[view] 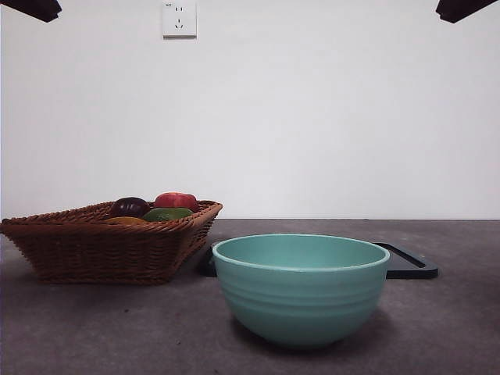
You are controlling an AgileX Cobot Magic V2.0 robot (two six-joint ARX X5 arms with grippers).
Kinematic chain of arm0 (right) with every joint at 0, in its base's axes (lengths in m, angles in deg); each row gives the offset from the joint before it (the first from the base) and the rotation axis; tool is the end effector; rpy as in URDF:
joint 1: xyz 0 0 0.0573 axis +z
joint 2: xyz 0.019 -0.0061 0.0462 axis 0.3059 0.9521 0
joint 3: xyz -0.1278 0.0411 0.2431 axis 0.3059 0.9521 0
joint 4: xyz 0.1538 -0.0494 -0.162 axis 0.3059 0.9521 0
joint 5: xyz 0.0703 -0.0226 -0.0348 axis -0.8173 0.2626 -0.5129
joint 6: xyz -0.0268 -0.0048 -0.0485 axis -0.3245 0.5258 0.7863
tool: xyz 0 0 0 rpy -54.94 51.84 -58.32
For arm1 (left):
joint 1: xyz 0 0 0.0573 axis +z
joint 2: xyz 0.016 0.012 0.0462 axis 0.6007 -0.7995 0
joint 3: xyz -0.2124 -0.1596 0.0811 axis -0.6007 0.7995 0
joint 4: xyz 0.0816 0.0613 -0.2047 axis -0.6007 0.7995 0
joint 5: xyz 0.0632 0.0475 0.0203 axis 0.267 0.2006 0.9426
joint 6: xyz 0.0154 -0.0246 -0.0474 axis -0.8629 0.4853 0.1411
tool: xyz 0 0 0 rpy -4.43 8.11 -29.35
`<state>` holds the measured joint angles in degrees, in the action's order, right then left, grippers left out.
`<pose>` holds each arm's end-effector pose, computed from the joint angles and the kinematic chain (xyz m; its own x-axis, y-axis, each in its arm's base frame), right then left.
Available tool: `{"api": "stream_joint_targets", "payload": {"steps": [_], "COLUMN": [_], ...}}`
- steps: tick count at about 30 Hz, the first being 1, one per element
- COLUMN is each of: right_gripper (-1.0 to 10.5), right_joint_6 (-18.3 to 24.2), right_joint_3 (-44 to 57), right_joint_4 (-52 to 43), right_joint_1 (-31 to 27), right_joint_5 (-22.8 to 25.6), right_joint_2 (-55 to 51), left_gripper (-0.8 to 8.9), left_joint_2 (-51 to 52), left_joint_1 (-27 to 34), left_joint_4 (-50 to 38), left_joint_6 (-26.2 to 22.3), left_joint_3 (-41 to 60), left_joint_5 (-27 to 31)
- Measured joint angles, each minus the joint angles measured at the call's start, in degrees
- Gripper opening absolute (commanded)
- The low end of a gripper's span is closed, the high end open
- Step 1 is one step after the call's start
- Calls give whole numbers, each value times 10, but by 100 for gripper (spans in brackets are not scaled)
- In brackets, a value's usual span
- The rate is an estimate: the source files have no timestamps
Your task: Pick up the wifruite, put it on the bowl, pick up the plate, put it on desk
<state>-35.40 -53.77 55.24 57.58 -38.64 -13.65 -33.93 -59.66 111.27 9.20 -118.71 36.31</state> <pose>0.0800 0.0775 0.3229 0.3414 0.6204 -0.7061 -0.5908 0.7259 0.3522 0.1089 -0.0623 0.3332 0.3765 -0.6783 -0.6310 0.6932 0.6581 -0.2938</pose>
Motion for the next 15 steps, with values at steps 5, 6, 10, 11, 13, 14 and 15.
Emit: {"api": "stream_joint_targets", "payload": {"steps": [5,6,10,11,13,14,15], "right_gripper": [6,6,6,6,6,6,6], "right_joint_6": [2,4,4,4,4,4,4], "right_joint_3": [0,0,0,0,0,0,0], "right_joint_4": [0,0,0,0,0,0,0], "right_joint_1": [0,0,0,0,0,0,0], "right_joint_5": [0,0,0,0,0,0,0], "right_joint_2": [0,0,0,0,0,0,0], "left_gripper": [8,8,8,8,8,8,8], "left_joint_2": [0,0,0,0,0,0,0], "left_joint_1": [0,0,0,0,0,0,0], "left_joint_4": [0,0,0,0,0,0,0], "left_joint_6": [0,0,0,0,0,0,0], "left_joint_3": [0,0,0,0,0,0,0], "left_joint_5": [0,0,0,0,0,0,0]}}
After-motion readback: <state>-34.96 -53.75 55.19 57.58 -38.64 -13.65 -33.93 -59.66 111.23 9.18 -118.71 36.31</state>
